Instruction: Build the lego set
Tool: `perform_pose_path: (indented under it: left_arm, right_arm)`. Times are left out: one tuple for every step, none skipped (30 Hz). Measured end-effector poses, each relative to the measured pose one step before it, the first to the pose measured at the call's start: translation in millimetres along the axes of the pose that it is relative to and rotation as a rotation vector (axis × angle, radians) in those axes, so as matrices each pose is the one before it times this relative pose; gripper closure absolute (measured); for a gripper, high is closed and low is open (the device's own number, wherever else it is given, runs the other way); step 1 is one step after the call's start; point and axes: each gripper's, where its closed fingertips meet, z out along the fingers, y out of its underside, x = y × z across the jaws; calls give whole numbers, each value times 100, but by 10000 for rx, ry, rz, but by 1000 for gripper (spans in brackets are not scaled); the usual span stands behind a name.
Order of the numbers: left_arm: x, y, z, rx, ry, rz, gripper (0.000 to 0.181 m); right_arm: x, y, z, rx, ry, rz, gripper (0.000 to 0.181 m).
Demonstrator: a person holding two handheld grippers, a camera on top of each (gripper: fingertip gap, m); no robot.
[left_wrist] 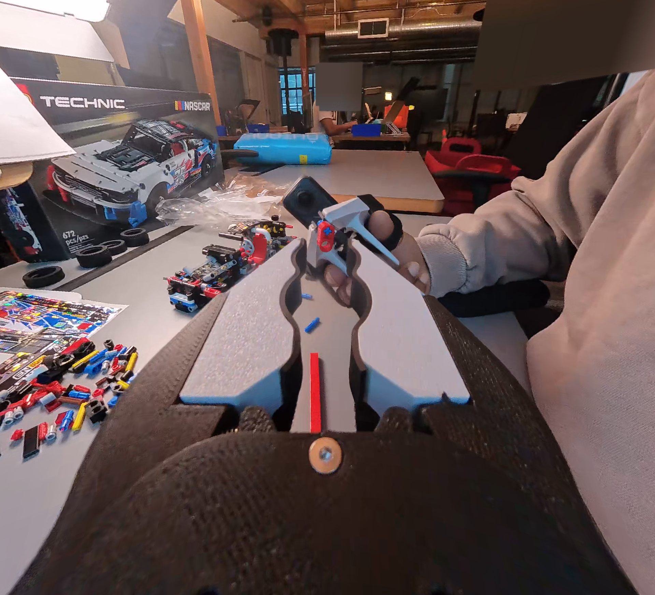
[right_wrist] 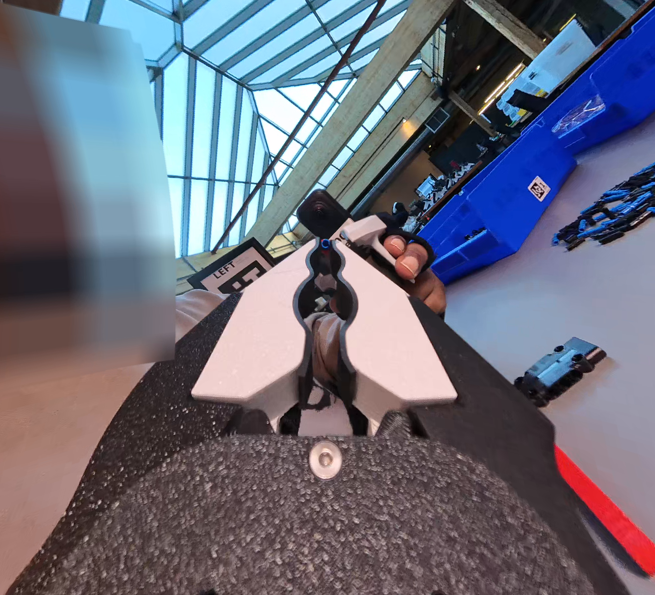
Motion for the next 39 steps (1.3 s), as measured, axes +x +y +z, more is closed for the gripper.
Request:
perform_pose_path:
  left_arm:
    - [-92,-57,48,-35,-139,132,165]
    - [-92,47,-39,-115,-110,197,173]
    - [-53,40,-75,-123,-95,226,176]
    - [-90,69,-108,-156,-123,229,176]
    - [-95,104,-122,-179,-114,257,176]
    - [-142,209,-127,-236,-154,324,176]
    - [-230,289,-133,-267,-212,406,176]
    - [-236,273,-136,-238,-209,429,176]
    - [-118,97,-154,-134,-113,396,176]
    - [-165,299,-77,-271,-130,368,176]
    - [-201,450,-9,-342,-179,434,176]
    - [-49,340,14,-229,-134,406,176]
    - [116,278,71,-184,-31,281,176]
    - [134,320,125,-208,-27,238,176]
    - [141,343,178,-205,-33,267,176]
    - [208,266,185,-153,26,188,176]
    - [247,134,165,-69,85,39,176]
    - [171,41,116,8,72,-56,176]
    - [92,-33,50,56,53,-93,176]
    - [145,-65,-8,81,111,-121,176]
    - [63,-84,-34,103,84,-172,176]
    - [126,-81,-22,113,138,-196,176]
    - [93,-2,8,81,127,-181,176]
    - [91,36,20,52,112,-123,176]
    - [43,74,14,36,93,-118,176]
    - [33,110,17,41,117,-194,176]
    - [37,57,9,79,144,-241,176]
    - [92,-14,-8,112,170,-224,176]
    - [87,-76,-20,117,158,-210,176]
    - [58,-95,-25,114,109,-179,176]
    - [40,-71,-22,100,83,-152,176]
    - [50,-101,-32,117,101,-169,176]
    - [55,-154,-44,140,108,-171,176]
    - [13,-145,-40,129,84,-164,176]
    - [-41,-74,-21,88,58,-156,176]
    - [-97,-29,-35,74,24,-124,176]
    - [-140,-63,-62,86,-12,-68,176]
    - [-84,-33,-75,48,6,-16,176]
    - [-90,-126,-87,82,-12,19,176]
  right_arm:
    - [24,129,107,10,-63,105,181]
    - [-40,11,42,50,-80,82,180]
    - [82,-10,-20,2,5,42,180]
    - [153,100,-46,-123,51,-20,180]
    - [270,134,-68,-188,135,-76,180]
    - [436,128,-104,-247,269,-101,180]
    - [706,153,-149,-332,483,-152,180]
    - [653,62,-208,-245,532,-423,181]
    - [974,31,-257,-221,799,-504,181]
    - [413,89,-220,-274,467,-618,181]
    - [-73,-106,-155,-133,233,-567,180]
    - [-145,-180,-80,-119,203,-462,176]
    - [-207,-212,-31,-88,136,-380,173]
    - [-149,-246,34,-27,145,-266,171]
    - [-3,-98,119,-57,211,-219,171]
    - [-126,28,170,-67,121,-290,171]
    - [-72,274,225,-177,126,-245,170]
    - [-76,431,264,-250,73,-162,169]
    - [-175,372,206,-157,-60,-22,169]
    - [154,213,101,-42,67,148,176]
    - [86,-7,-72,85,-37,64,179]
    - [-76,72,-90,-37,-132,75,180]
    - [-22,71,-73,-57,-51,61,180]
    - [-12,116,-9,-68,8,-70,179]
    - [43,109,-22,-67,67,-141,179]
    - [93,106,-28,-87,98,-168,180]
    - [96,109,-37,-94,100,-157,180]
    - [-32,65,-52,-47,11,-86,180]
    - [-109,39,-30,-6,-28,-52,180]
    - [-73,4,-49,25,-27,-29,180]
    - [-50,2,-42,12,-33,15,181]
    - [-59,-4,-35,23,-39,24,181]
    - [-123,-61,-35,59,-72,1,181]
    - [-73,-68,-25,43,-32,-4,181]
    - [68,-8,-37,-15,31,-17,181]
    - [114,-13,-81,-11,40,-32,181]
    - [156,11,-93,-12,65,-16,181]
    - [168,40,-108,-2,62,0,181]
    - [299,197,-106,-90,145,-22,181]
